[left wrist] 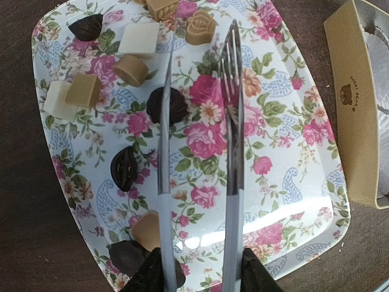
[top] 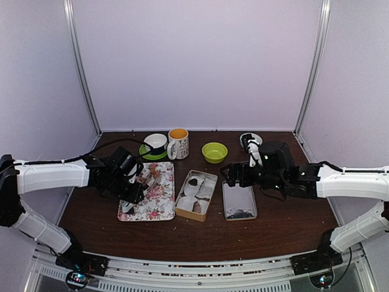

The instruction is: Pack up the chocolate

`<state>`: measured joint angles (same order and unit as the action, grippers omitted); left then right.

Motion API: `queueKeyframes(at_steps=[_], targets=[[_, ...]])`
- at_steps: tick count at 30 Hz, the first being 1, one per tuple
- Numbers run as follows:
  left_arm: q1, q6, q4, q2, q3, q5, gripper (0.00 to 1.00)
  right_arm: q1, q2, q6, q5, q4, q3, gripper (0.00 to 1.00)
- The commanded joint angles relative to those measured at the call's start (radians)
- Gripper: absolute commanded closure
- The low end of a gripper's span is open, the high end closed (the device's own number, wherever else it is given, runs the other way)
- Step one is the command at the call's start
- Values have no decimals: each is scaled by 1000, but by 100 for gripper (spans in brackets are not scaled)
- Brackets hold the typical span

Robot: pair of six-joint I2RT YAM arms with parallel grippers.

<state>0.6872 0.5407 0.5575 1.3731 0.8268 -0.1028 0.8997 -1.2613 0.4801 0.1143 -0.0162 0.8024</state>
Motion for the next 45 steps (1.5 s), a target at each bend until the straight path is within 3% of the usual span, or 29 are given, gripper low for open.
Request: queueKeyframes(at_steps=[1, 7, 13, 18, 26, 29, 41, 45], targets=[[-27, -26, -76, 40, 41, 27, 60, 43, -50, 104, 28, -48, -1, 0], [-41, -34, -84, 90, 76, 22, 60, 62, -144, 272, -28, 25, -28, 6], [-44, -37, -89, 115, 104, 29, 61, 65, -294, 355, -30, 6, 59, 15], [-45, -38, -87, 145, 115, 26, 61, 64, -401, 444, -16, -75, 159, 34], [-46, -43, -77, 162, 137, 22, 62, 64, -501, 510, -22, -123, 242, 46], [-46, -44, -70, 167, 139, 20, 61, 64, -521, 541, -28, -114, 244, 60], [-46, -55, -61, 165, 122, 19, 62, 57, -574, 478, -36, -151, 309, 76], [-46, -57, -61, 166, 121, 18, 62, 45, -574, 436, -54, -157, 306, 87]])
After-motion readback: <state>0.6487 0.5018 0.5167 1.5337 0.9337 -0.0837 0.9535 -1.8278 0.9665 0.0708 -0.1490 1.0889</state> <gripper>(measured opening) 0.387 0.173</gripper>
